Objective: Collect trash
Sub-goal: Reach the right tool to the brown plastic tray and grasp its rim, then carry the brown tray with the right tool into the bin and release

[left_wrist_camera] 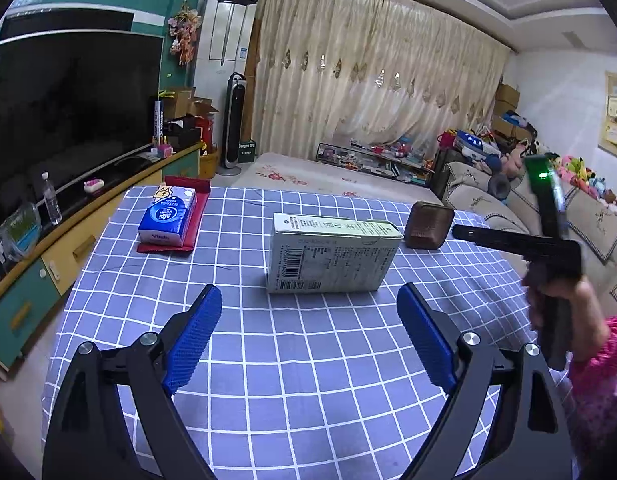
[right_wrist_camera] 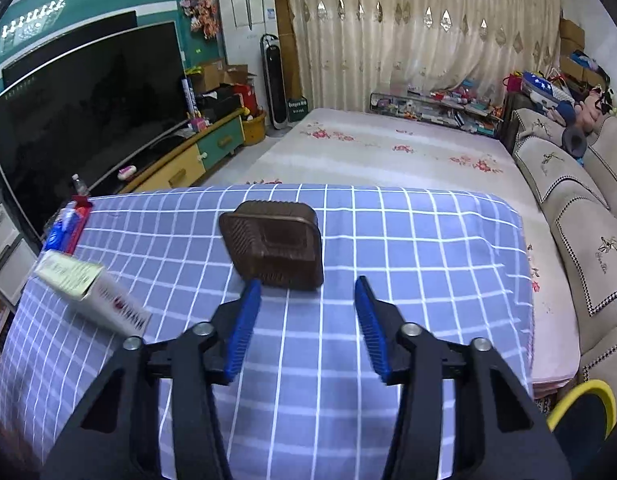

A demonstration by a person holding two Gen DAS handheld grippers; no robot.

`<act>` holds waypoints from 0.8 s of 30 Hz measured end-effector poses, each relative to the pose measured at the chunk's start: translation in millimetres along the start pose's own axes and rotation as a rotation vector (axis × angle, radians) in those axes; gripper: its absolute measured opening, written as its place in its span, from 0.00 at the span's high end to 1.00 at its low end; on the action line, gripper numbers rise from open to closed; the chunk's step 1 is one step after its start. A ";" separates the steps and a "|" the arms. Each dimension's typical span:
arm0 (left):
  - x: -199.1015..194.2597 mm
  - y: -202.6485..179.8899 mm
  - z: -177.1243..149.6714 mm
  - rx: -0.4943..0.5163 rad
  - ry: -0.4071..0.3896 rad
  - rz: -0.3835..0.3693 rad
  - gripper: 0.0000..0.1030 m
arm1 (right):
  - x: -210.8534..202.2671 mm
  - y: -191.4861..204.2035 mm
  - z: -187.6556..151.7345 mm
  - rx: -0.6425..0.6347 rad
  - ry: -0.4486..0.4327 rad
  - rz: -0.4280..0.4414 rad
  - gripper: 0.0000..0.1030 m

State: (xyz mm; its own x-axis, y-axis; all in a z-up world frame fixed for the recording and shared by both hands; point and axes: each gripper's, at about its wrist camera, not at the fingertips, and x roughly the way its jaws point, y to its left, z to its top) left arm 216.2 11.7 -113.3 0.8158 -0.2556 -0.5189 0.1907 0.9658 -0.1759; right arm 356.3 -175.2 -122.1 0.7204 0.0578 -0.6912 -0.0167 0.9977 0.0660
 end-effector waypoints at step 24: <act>4.9 -0.1 -4.0 -0.024 0.028 -0.022 0.14 | 4.9 -8.1 7.2 0.054 0.009 0.004 0.96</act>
State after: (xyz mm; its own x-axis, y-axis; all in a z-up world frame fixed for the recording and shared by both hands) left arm 218.0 10.2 -119.1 0.7958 -0.2786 -0.5377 0.1950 0.9585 -0.2080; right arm 364.9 -183.2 -120.8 0.7140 0.0621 -0.6974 0.0180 0.9941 0.1069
